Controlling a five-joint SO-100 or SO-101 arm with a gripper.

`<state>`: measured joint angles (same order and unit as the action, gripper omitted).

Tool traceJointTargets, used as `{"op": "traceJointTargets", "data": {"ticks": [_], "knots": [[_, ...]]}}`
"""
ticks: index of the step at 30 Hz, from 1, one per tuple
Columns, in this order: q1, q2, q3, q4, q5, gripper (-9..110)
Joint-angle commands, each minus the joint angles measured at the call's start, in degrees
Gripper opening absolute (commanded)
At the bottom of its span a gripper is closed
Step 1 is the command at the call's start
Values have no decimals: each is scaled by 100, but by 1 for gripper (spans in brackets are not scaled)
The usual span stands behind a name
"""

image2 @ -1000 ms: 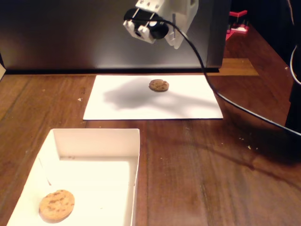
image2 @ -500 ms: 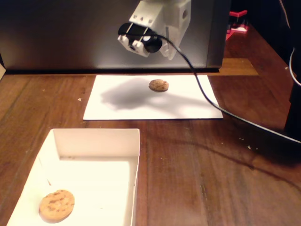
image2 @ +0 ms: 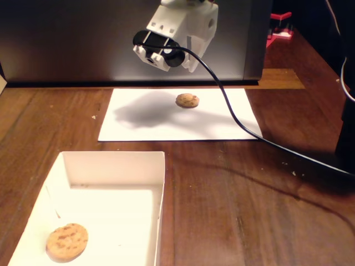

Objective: Grasp a mini cookies block and put it in the white box.

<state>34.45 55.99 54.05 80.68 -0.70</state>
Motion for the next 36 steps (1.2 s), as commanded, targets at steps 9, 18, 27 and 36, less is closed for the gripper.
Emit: {"op": "traceJointTargets", "data": {"ticks": [9,18,27,36], "knots": [[-246,2013,2646,-1274,53,0],[-105,1978,2399,-1406,-26,0],[176,1547,1626,-1046,-35,15],[88,1503,1617,-976,-53,31]]}}
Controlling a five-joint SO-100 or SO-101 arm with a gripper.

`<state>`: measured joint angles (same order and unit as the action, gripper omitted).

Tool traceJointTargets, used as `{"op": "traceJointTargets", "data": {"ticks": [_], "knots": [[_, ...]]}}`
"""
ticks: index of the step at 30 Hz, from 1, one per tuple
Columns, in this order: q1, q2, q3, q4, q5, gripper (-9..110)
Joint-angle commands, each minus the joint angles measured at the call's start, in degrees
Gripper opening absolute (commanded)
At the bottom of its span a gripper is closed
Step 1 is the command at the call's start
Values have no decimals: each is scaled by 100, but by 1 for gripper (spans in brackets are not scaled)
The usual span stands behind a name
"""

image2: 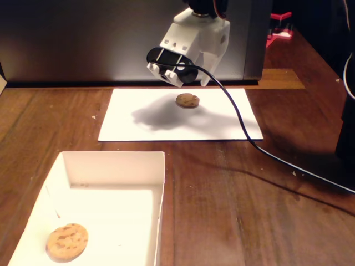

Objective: Grasp a mini cookies block and put it in the white box.

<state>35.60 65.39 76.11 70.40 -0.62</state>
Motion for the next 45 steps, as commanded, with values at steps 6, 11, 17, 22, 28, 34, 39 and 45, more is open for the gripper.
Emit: {"op": "traceJointTargets", "data": {"ticks": [6,11,17,22,28,34,39,45], "knots": [[-26,334,-501,9,-9,31],[-35,202,-466,-97,-9,31],[-114,431,-18,-396,-53,31],[-220,483,88,-466,-62,31],[-202,694,650,-729,-62,31],[-123,483,334,-642,-26,31],[-62,-220,-817,185,53,31],[-18,-422,-1230,475,44,32]]}}
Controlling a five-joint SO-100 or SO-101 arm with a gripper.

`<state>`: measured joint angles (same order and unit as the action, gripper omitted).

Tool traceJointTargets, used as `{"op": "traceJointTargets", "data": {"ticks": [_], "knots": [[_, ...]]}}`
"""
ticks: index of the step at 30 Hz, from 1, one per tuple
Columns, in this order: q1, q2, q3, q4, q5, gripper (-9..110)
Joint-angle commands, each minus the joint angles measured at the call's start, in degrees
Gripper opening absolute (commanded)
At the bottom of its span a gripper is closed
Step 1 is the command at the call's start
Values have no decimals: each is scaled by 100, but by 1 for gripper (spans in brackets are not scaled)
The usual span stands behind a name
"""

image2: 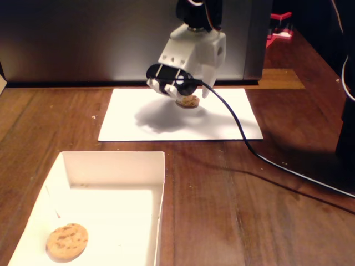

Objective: Grasp a mini cookies block and put it in the white box.

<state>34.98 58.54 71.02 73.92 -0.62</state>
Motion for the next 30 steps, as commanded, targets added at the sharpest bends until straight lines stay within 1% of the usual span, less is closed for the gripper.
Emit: {"op": "traceJointTargets", "data": {"ticks": [1,30], "knots": [[44,255,-729,123,44,32],[-9,-211,-914,70,35,32]]}}
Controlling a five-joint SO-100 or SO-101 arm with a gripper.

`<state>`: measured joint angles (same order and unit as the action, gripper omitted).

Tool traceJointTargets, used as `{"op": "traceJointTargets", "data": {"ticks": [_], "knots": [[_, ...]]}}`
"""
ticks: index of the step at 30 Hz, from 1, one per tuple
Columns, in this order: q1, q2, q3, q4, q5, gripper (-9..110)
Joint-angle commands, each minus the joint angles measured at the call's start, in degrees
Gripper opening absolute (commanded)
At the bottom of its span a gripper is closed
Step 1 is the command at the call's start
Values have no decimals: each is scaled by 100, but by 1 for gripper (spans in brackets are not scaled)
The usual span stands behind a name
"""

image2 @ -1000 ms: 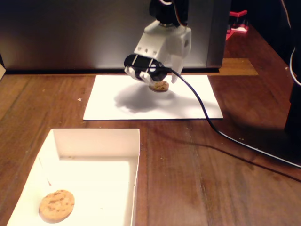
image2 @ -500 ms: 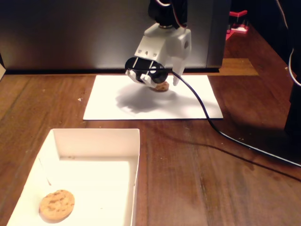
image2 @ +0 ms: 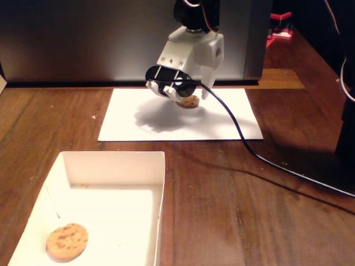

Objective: Grasp a mini cookies block and put it in the white box.

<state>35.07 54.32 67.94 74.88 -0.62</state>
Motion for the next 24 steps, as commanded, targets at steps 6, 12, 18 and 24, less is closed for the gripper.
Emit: {"op": "traceJointTargets", "data": {"ticks": [6,12,18,24], "knots": [[-18,9,-879,97,62,32],[0,-123,-967,97,44,32],[0,-220,-1020,132,44,33],[9,-281,-1055,88,53,33]]}}
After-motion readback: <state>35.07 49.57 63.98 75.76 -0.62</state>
